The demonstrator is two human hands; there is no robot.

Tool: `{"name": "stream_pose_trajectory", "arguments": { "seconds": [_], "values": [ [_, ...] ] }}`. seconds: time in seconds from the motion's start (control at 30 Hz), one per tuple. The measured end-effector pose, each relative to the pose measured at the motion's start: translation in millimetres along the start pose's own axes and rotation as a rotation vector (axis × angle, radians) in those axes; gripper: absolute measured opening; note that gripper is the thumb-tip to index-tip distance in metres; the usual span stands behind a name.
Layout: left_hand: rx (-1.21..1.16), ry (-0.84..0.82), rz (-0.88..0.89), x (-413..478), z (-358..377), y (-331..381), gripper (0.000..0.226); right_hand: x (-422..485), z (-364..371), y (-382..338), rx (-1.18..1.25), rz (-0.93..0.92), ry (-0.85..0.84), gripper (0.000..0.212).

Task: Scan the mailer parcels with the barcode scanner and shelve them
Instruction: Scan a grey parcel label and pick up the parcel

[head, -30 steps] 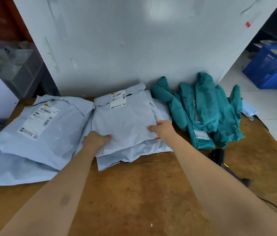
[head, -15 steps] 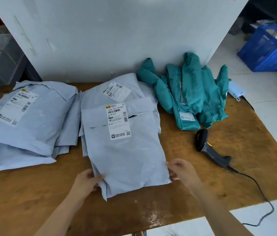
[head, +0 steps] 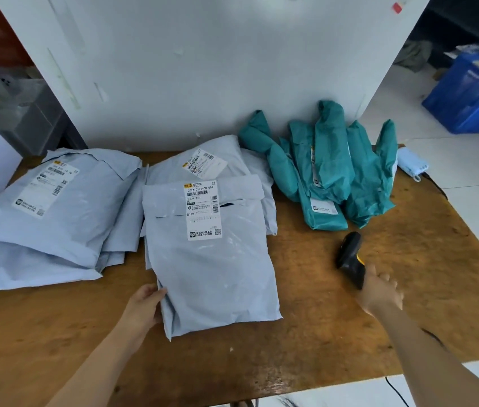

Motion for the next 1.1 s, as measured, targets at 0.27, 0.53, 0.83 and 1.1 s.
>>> {"name": "stream_pose_trajectory", "arguments": {
  "seconds": [0.27, 0.53, 0.83, 1.1],
  "values": [
    [-0.163, -0.012, -0.024, 6, -3, 10, 0.025, -37, 8, -45, 0.470, 0.048, -0.187, 0.061],
    [-0.138, -0.084, -0.045, 11, 1, 7, 0.034, -148, -49, -134, 1.168, -0.141, -0.413, 0.019],
    [-0.105, -0.052, -0.019, 1, 7, 6, 0.016, -210, -79, -191, 1.274, -0.325, -0.555, 0.023],
    [-0.111, -0.037, -0.013, -3, 7, 4, 0.013, -221, -70, -196, 1.219, -0.364, -0.422, 0.020]
  ]
}}
Point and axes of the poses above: each hand's wrist, its own x-axis towards the middle knuckle, its own z-axis out of the palm, y = z × x, the point moved 2 cm from there along x, towards the middle knuckle, and after that the axes turned 8 degrees about x, right-handed, at the moved point
